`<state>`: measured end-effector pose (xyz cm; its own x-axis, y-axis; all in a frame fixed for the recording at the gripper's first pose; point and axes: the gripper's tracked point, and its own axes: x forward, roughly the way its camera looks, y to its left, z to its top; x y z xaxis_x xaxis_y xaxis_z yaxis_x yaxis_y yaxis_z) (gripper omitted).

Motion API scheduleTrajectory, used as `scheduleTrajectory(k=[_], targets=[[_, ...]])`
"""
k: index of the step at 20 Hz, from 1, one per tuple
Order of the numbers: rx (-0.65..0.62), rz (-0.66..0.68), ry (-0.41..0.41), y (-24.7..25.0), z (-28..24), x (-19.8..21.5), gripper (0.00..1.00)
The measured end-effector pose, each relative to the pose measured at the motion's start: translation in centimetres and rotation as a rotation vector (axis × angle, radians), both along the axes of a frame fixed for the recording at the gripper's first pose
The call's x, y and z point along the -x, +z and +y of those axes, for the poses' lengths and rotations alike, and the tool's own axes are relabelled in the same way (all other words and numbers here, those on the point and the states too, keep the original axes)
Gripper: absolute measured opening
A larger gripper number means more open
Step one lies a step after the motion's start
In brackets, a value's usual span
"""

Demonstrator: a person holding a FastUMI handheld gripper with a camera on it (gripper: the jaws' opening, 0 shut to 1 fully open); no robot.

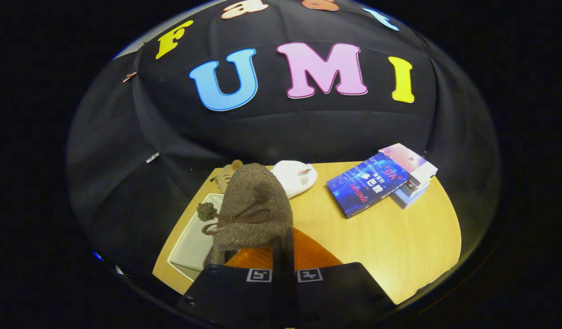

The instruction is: Open the storage box then place both shoes into the box .Put the left shoe in first, then the right shoe, with the right side of both shoes facing outward in a uniform manner.

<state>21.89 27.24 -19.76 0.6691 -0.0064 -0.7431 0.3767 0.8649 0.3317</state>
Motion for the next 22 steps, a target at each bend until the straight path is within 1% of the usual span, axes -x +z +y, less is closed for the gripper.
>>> scheduleTrajectory(k=[2, 4, 7, 9, 11, 12, 13, 15, 16, 17, 18, 20, 22], targets=[[-0.015, 0.041, -0.02, -0.8, 2.3, -1.5, 0.05], [0.001, 0.087, -0.021, -2.1, 3.8, -2.9, 0.05], [0.019, 0.18, -0.04, -4.4, 5.8, -3.6, 0.05], [0.062, 0.234, -0.049, -5.6, 6.1, -3.8, 0.05], [0.104, 0.251, -0.06, -5.8, 6.3, -4.4, 0.05], [0.125, 0.263, -0.049, -5.8, 6.6, -4.5, 0.06], [0.13, 0.272, -0.03, -6.0, 7.1, -4.7, 0.08], [0.135, 0.293, -0.006, -6.4, 8.3, -4.1, 0.23], [0.146, 0.301, 0.0, -6.6, 8.7, -3.8, 0.27], [0.154, 0.291, 0.005, -6.7, 8.9, -3.8, 0.27], [0.16, 0.289, 0.009, -6.9, 9.0, -3.7, 0.31], [0.135, 0.289, 0.011, -7.0, 9.5, -3.6, 0.33], [0.142, 0.267, 0.005, -6.4, 9.2, -3.9, 0.37]])
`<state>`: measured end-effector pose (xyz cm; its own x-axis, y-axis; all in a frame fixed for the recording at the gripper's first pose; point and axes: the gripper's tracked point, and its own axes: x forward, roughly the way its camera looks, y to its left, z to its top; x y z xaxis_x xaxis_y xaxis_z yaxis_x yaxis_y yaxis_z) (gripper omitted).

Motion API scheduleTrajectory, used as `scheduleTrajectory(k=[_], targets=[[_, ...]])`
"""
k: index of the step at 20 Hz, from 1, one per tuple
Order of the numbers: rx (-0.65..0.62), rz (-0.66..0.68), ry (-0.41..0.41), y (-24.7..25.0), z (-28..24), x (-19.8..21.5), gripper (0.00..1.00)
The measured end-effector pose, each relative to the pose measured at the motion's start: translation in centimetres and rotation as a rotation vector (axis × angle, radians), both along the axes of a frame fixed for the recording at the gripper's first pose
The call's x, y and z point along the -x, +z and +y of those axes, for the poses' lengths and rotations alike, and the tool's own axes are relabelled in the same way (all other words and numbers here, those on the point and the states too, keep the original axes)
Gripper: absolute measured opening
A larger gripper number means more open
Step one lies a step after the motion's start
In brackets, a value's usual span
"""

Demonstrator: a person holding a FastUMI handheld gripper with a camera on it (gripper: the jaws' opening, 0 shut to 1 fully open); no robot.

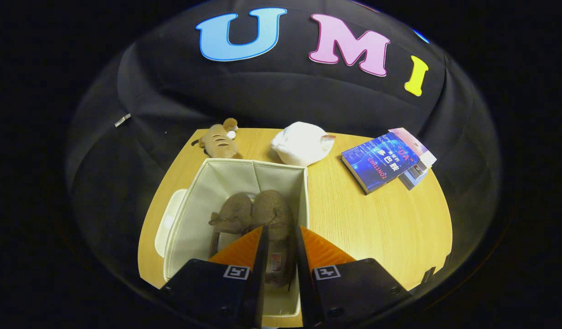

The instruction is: Open the storage box then place both shoes into the box .Put the left shoe in first, then the right shoe, with the right side of both shoes facing outward in a uniform manner.

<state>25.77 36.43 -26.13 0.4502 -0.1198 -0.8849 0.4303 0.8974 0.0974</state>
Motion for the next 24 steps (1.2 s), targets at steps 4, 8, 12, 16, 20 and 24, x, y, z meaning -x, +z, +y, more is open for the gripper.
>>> scheduleTrajectory(k=[4, 8, 12, 16, 20, 24], targets=[[-0.003, -0.056, 0.017, 1.4, 0.0, -0.5, 0.69], [0.028, -0.106, 0.051, 2.8, -1.0, -0.4, 1.0], [0.049, -0.203, 0.075, 5.4, -2.9, -0.5, 0.99], [0.069, -0.325, 0.08, 8.9, -6.3, 0.4, 0.99], [0.143, -0.442, 0.075, 12.6, -12.3, 2.6, 0.98], [0.212, -0.509, 0.062, 15.2, -18.8, 6.2, 0.98]])
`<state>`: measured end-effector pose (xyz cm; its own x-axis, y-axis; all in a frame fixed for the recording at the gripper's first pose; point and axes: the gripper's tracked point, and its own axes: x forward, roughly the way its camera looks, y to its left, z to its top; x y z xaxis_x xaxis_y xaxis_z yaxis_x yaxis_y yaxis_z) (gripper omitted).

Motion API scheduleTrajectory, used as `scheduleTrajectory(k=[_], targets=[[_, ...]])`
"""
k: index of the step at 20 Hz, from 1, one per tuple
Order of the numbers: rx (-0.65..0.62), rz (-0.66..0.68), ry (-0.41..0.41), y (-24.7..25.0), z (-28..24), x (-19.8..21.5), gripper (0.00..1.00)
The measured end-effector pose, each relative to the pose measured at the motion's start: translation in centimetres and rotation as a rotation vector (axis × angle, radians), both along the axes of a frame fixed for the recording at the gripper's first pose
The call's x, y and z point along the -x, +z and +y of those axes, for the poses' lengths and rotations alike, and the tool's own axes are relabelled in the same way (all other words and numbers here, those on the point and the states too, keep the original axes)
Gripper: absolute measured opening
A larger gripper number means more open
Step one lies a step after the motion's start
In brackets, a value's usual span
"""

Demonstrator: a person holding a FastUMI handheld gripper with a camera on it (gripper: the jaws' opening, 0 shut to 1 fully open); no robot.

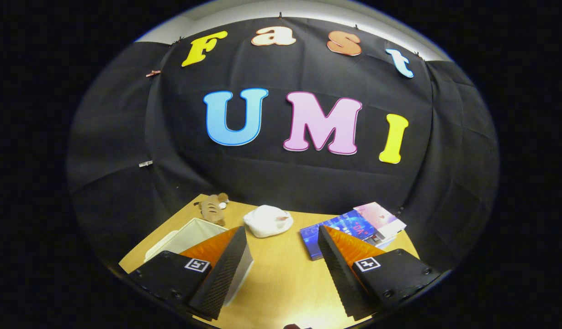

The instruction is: Open the storage box then place both shoes into the box .Put the left shoe in first, then the right shoe, with the right side of both shoes facing outward in a uniform manner.

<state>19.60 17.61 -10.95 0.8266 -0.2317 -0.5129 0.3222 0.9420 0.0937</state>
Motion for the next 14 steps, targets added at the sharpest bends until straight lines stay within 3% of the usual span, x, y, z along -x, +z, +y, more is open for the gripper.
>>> scheduleTrajectory(k=[7, 14], targets=[[0.13, -0.132, -0.037, 3.4, -10.1, 7.6, 0.98], [0.169, -0.17, -0.06, 4.2, -15.6, 13.8, 0.98]])
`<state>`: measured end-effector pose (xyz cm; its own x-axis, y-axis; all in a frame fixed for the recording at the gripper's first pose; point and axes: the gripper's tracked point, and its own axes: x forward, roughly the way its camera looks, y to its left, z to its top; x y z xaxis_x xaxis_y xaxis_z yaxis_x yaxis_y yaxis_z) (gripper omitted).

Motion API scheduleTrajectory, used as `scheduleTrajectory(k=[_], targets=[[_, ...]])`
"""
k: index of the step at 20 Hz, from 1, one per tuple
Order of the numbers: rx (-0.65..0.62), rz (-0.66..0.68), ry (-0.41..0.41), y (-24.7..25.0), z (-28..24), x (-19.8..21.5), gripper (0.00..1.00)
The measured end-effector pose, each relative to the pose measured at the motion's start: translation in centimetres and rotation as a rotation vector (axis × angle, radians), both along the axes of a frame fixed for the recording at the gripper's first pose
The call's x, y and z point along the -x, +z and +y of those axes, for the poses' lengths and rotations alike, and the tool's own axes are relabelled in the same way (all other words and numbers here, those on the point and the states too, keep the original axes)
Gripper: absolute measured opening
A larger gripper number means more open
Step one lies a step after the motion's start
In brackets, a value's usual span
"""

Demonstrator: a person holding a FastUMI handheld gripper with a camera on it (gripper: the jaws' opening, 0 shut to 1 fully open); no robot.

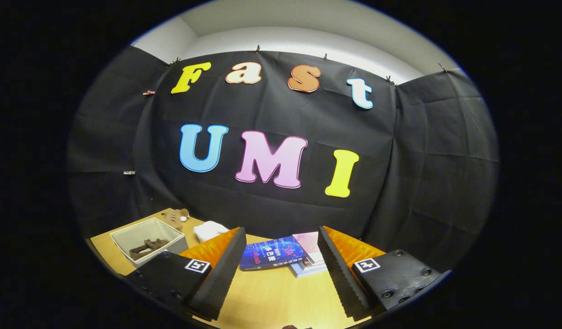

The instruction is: Open the storage box then place both shoes into the box .Put the left shoe in first, then the right shoe, with the right side of both shoes facing outward in a uniform manner.

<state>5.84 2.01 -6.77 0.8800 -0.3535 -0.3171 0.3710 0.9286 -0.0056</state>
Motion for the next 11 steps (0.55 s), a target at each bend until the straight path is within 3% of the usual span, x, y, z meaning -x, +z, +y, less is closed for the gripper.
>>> scheduleTrajectory(k=[11], targets=[[-0.035, -0.002, -0.003, -2.3, -1.8, 3.7, 0.98]])
